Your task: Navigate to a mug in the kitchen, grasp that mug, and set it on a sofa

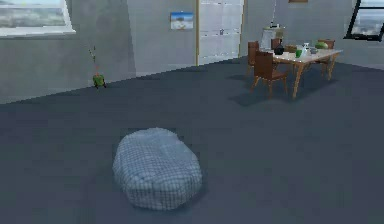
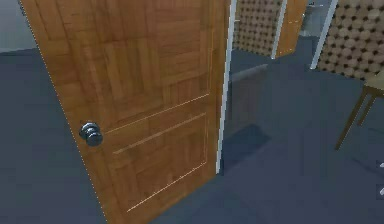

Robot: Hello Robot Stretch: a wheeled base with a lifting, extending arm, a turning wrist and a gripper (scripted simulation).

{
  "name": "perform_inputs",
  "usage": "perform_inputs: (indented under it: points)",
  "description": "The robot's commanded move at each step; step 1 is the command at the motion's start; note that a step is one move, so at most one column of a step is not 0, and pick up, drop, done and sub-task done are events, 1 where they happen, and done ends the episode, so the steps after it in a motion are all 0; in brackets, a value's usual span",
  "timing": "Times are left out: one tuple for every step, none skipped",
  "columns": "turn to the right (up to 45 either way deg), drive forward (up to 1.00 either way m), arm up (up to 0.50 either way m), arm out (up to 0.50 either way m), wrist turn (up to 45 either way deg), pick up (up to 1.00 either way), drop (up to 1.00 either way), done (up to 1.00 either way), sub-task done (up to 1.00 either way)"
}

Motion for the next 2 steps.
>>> perform_inputs:
  points:
    - [12.0,0.00,0.00,0.00,0.0,0.00,0.00,0.00,0.00]
    - [0.0,0.75,0.00,0.00,0.0,0.00,0.00,0.00,0.00]
